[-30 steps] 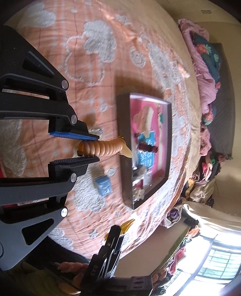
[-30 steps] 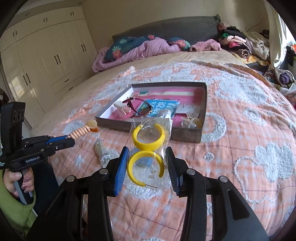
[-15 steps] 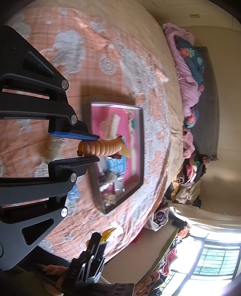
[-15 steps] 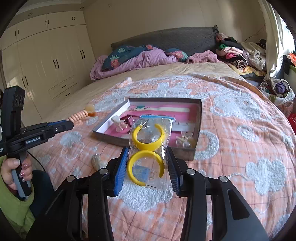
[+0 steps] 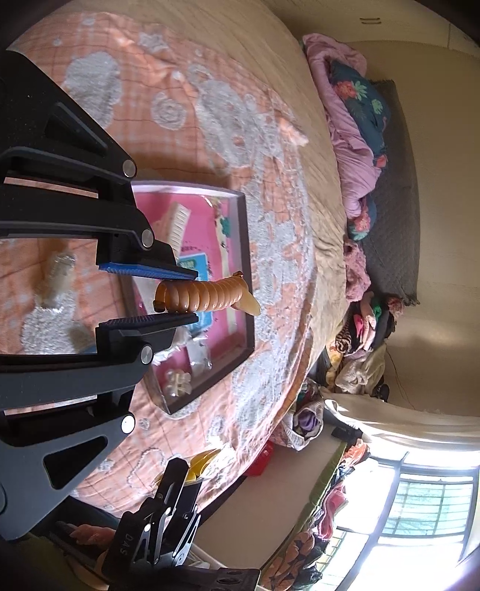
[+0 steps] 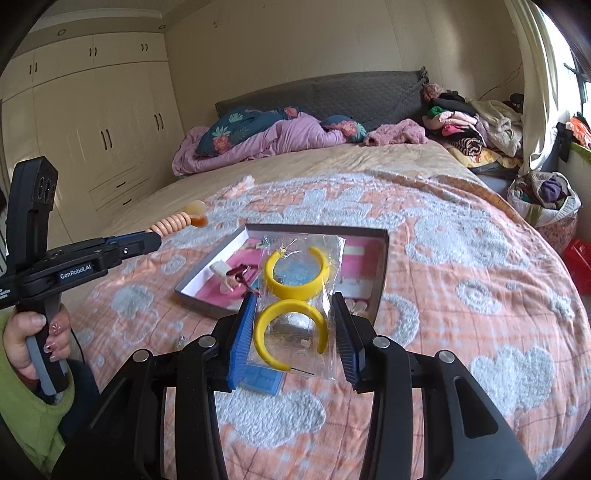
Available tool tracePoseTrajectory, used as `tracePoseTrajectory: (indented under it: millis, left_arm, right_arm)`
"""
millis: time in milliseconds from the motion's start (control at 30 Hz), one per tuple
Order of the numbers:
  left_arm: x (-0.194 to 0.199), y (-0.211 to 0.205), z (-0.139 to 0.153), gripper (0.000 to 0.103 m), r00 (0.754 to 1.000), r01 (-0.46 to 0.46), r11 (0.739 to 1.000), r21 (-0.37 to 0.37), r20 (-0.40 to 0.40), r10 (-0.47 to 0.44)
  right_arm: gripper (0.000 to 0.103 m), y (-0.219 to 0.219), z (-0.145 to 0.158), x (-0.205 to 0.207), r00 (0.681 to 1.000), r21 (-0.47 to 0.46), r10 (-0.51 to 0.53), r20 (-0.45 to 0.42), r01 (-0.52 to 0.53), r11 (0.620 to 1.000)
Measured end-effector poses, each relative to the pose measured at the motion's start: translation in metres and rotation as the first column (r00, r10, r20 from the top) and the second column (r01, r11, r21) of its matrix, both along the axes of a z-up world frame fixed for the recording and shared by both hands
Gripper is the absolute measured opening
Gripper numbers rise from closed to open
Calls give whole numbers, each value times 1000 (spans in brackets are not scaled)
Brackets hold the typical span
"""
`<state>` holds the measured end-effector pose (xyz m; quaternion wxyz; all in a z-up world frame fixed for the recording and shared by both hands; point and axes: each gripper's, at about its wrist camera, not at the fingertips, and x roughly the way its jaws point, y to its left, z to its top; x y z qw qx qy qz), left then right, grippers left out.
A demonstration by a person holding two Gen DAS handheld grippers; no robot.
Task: Organize jewelry
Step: 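Carry the hair tie and bangles bag over the grey box with both tools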
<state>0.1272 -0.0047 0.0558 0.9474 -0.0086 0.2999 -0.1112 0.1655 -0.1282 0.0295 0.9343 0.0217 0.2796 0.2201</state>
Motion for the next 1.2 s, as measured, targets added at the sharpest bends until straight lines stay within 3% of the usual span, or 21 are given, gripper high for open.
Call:
tracePoseTrajectory:
  millis: [500, 1200]
  left_arm:
    - [30, -28, 4, 10, 998, 60, 998, -14, 6, -60]
    - [66, -52, -43, 10, 991, 111, 994, 12, -83, -110]
  right_arm:
    - [39, -13, 20, 23, 997, -1, -63, 44, 63, 998]
    - [39, -17, -6, 64, 995, -28, -102, -16, 101, 994]
